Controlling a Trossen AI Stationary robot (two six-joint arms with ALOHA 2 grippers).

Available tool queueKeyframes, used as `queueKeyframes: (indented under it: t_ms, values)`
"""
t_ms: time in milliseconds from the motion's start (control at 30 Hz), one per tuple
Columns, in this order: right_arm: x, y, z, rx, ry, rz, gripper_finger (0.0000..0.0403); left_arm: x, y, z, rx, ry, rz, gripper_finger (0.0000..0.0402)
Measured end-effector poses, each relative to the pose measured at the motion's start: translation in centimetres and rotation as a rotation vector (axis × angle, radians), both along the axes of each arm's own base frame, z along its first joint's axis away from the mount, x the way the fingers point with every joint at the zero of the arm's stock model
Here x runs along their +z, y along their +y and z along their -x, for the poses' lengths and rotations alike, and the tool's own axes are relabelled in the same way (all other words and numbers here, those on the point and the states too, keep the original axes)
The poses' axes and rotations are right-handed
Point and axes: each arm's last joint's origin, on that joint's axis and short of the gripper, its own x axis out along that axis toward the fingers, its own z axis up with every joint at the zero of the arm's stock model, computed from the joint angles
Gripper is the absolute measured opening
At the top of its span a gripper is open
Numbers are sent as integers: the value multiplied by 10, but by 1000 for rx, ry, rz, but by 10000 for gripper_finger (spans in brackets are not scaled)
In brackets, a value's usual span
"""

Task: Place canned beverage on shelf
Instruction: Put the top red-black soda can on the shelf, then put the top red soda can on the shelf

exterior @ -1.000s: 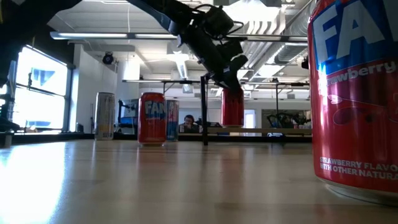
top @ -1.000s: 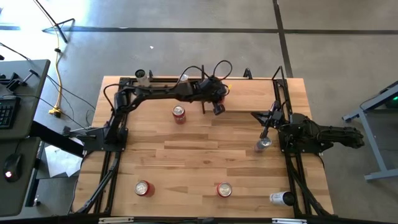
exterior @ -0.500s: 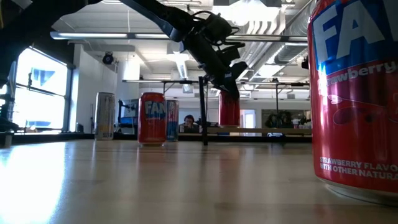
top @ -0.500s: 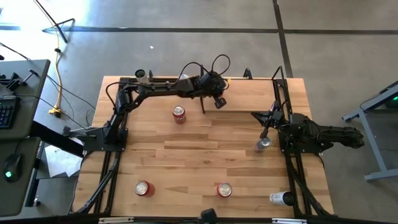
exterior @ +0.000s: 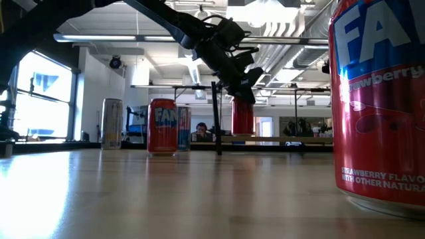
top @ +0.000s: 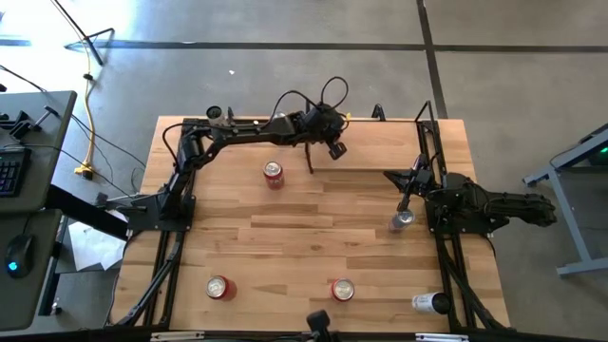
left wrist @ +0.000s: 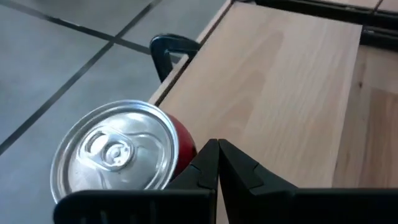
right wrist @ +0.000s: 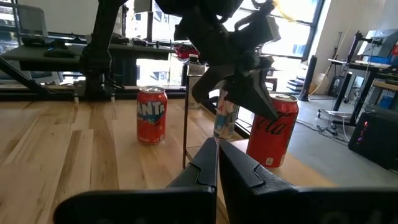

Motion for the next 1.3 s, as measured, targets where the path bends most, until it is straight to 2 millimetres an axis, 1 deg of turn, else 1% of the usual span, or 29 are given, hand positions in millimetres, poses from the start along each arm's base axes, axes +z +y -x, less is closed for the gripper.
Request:
queueKeyframes:
  t_ms: [233, 367, 500, 633, 700, 800, 867, 933, 1033, 1133, 1300]
  values:
    - [0, 0, 0, 0, 0, 1, 0, 4, 9, 6, 20, -1, -3, 0]
    - [0, 0, 0, 0, 0, 2, 0, 9, 2, 4, -19, -2, -15, 0]
    - [0, 0, 0, 0, -1, -2, 0, 12, -14, 1, -83, 64, -22, 0]
    - [0, 0, 0, 0, 0, 2, 0, 24, -38, -1, -147, 70, -54, 0]
    - [0, 0, 0, 0, -1, -1, 0, 29, -52, -4, -177, 3, -90, 0]
    - [0, 0, 0, 0, 1, 2, 0, 26, -72, -1, -218, -80, -132, 0]
    - [0, 0, 0, 0, 0, 1, 0, 27, -83, 9, -222, -125, -158, 0]
    - [0, 0, 0, 0, -1, -2, 0, 34, -94, 22, -227, -204, -183, 0]
    - [0, 0, 0, 0, 1, 2, 0, 38, -116, 51, -257, -258, -199, 0]
    - [0, 0, 0, 0, 0, 1, 0, 33, -141, 84, -315, -285, -214, 0]
    - [0, 0, 0, 0, 1, 2, 0, 26, -176, 139, -391, -414, -229, 0]
